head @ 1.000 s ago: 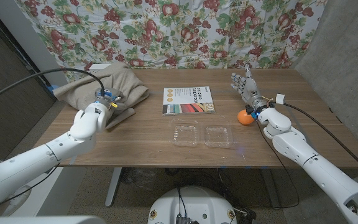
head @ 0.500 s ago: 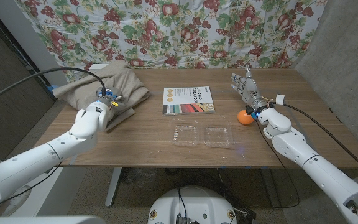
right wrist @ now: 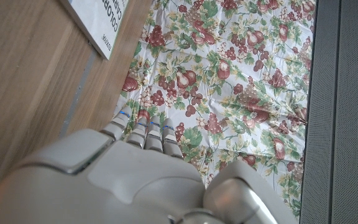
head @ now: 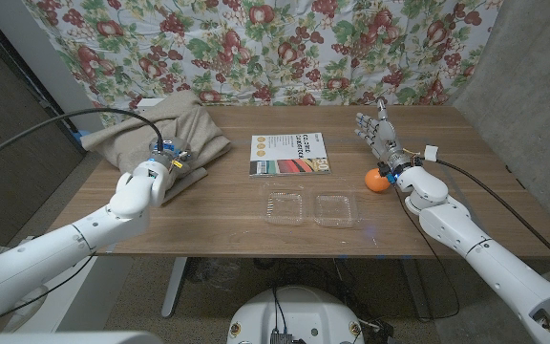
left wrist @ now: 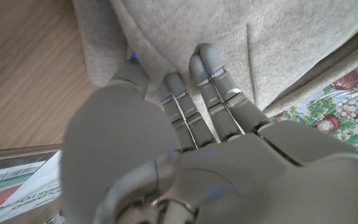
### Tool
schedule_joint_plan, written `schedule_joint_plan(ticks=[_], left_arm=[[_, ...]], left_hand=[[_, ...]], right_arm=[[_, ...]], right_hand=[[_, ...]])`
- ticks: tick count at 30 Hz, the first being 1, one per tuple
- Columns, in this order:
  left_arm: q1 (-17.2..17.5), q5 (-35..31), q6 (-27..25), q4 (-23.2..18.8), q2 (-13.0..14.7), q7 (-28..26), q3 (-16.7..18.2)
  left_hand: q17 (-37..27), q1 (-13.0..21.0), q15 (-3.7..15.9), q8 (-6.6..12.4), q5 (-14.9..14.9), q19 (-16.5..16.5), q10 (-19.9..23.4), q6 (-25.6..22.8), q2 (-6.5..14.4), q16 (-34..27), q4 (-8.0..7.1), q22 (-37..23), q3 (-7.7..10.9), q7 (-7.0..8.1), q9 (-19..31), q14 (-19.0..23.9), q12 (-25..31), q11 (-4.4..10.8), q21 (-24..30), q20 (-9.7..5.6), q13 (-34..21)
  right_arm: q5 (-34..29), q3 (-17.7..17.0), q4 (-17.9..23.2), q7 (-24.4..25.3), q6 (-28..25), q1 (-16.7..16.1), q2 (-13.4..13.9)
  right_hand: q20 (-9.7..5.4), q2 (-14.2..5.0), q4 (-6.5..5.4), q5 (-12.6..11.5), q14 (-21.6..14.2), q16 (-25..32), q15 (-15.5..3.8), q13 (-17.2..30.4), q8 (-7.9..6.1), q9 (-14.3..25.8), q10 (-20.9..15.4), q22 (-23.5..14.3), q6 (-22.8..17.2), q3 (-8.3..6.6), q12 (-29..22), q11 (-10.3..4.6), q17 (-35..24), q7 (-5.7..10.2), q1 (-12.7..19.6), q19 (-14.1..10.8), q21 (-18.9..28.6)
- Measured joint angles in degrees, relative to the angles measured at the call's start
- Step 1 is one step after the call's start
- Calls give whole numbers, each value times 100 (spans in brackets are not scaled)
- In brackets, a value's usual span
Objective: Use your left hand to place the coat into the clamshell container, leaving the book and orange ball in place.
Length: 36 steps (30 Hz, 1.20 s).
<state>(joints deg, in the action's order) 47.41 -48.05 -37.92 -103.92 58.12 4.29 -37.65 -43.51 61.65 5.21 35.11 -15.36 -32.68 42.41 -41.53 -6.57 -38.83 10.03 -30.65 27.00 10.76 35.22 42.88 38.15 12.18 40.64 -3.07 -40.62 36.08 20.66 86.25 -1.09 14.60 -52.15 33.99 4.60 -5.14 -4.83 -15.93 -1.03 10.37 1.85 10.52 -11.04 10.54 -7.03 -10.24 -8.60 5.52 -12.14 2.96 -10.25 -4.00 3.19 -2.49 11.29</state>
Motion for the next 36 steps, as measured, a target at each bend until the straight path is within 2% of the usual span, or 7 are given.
schedule_joint_plan(ticks=[8,11,13,16,21,33,36], left_arm=[[63,57,-13,-12,1,-205,44],[74,71,-13,-12,-1,-262,54],[77,81,-12,-12,-2,-310,59],[80,84,-8,-12,-5,-337,62],[80,87,13,-11,-6,-385,62],[95,162,93,-15,-1,-481,83],[112,213,143,-16,3,-524,107]], left_hand=[[-785,598,11,524,252,115,62,72,69,-233,-3,-262,3,71,812,234,382,1,522,3,-758],[-1005,903,21,582,325,153,62,72,81,-243,2,-334,169,71,945,367,487,1,732,15,-1024],[-1091,1060,37,583,353,224,62,84,76,-122,5,-344,423,84,1002,478,511,1,843,18,-1190],[-1237,1192,84,583,361,404,62,93,-14,263,0,-302,1058,92,1076,632,459,1,1071,27,-1416],[-1448,1372,126,583,188,658,62,134,-164,608,8,-320,1644,133,1184,757,373,1,1429,47,-1611],[-1641,1448,156,582,103,783,61,134,-240,771,-63,-401,1837,132,1269,847,332,1,1770,49,-1736],[-2123,1641,166,897,-104,479,-26,70,-431,463,-62,-463,1837,-18,1605,648,476,-16,1939,64,-2090]], right_arm=[[1,-13,45,4,1,-22,21],[1,-21,65,9,2,-34,30],[1,-24,75,10,2,-41,35],[2,-29,88,19,2,-48,42],[7,-47,119,38,2,-70,56],[27,-79,158,60,11,-121,64],[33,-89,163,68,15,-133,65]], right_hand=[[0,0,0,0,0,0,0,0,0,0,0,0,-21,0,0,0,0,21,0,0,0],[0,0,0,0,0,0,0,0,0,0,0,0,-21,0,0,0,0,21,0,0,0],[0,0,0,0,0,0,0,0,0,0,0,0,-21,0,0,0,0,21,0,0,0],[0,0,0,0,0,0,0,0,0,0,0,0,-21,0,0,0,0,21,0,0,0],[0,0,0,0,0,0,0,0,0,-1,0,0,-21,0,0,0,0,21,0,0,0],[0,0,0,0,0,0,0,0,0,-2,-21,0,-20,0,0,-20,0,20,0,0,0],[0,0,0,0,0,0,0,0,0,-2,-20,0,-20,0,0,-20,0,20,0,0,0]])
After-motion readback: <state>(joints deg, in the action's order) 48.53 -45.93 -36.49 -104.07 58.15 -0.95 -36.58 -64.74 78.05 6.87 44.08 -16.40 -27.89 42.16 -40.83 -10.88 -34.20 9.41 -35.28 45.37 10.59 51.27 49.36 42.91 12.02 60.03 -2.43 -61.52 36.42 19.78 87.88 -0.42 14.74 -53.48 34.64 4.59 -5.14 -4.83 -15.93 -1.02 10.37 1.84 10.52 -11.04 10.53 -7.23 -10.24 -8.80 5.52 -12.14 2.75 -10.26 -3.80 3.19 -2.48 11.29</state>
